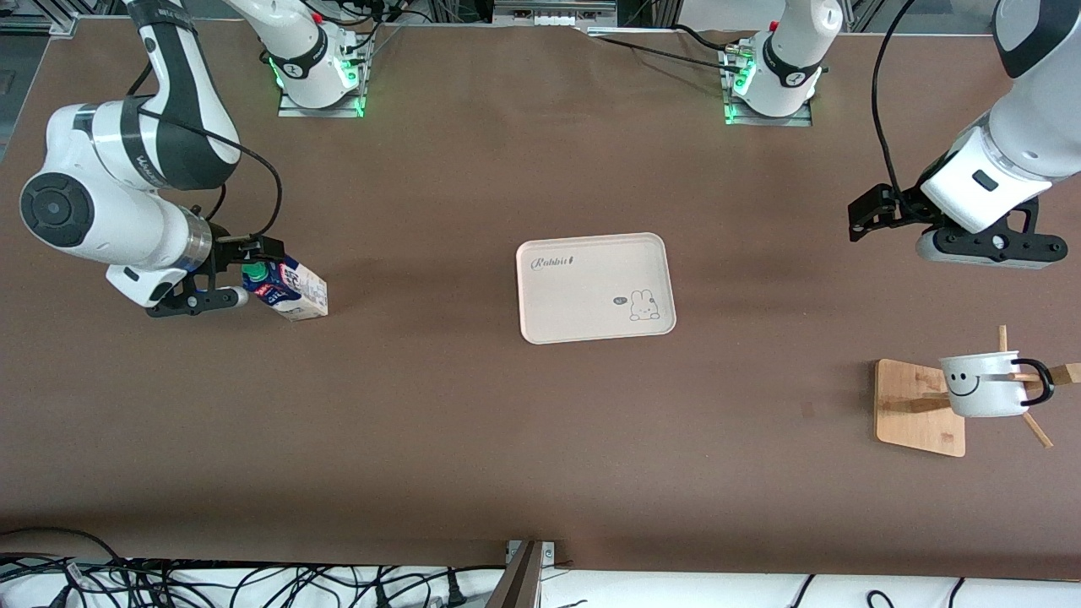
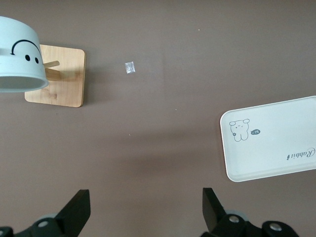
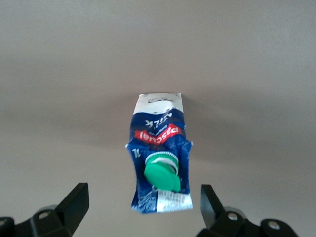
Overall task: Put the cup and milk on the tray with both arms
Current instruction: 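Lower the right gripper onto the milk carton and grasp it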
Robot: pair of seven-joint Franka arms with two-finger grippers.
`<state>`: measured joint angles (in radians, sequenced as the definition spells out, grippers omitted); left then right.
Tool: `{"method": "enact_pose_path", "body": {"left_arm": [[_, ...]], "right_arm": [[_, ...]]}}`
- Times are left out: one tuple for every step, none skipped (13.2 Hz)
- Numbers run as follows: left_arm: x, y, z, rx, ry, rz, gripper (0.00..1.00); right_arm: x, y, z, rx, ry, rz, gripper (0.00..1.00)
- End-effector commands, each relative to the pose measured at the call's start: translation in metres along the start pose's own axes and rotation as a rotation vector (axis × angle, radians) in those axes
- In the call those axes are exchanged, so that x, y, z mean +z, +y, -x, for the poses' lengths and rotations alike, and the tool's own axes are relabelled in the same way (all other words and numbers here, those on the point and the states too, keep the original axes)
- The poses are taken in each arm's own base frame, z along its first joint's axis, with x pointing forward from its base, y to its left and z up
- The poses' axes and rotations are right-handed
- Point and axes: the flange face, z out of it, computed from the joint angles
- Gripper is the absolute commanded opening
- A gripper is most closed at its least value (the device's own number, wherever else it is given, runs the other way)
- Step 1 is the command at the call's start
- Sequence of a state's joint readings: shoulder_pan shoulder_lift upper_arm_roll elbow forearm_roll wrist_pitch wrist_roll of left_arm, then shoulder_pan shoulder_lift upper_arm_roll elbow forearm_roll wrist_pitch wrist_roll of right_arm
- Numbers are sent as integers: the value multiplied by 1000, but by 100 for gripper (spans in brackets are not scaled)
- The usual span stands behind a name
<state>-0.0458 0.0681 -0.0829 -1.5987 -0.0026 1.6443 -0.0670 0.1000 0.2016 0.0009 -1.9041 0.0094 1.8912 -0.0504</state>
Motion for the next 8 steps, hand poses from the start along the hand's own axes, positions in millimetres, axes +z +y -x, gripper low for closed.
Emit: {"method": "enact_pose_path", "body": {"left_arm": [[-5, 6, -8, 3, -1, -12, 100], [-5, 7, -8, 5, 1, -12, 100], [-5, 7, -8, 7, 1, -14, 100], [-5, 7, -8, 7, 1, -15, 100], [-5, 8, -9, 7, 2, -15, 100], [-5, 8, -9, 10, 1, -15, 100], [-5, 10, -9, 17, 1, -15, 100], [-9, 11, -9, 20, 8, -16, 100]], "right_arm": [[21, 15, 23, -16, 42, -4, 100], [29, 20, 25, -8, 41, -5, 100], [34, 21, 27, -5, 36, -8, 100], [39, 22, 28, -3, 33, -9, 100], [42, 21, 30, -3, 26, -11, 100], [44, 21, 31, -2, 21, -12, 100], [45, 21, 32, 0, 21, -13, 100], [47, 20, 33, 4, 18, -13, 100]]}}
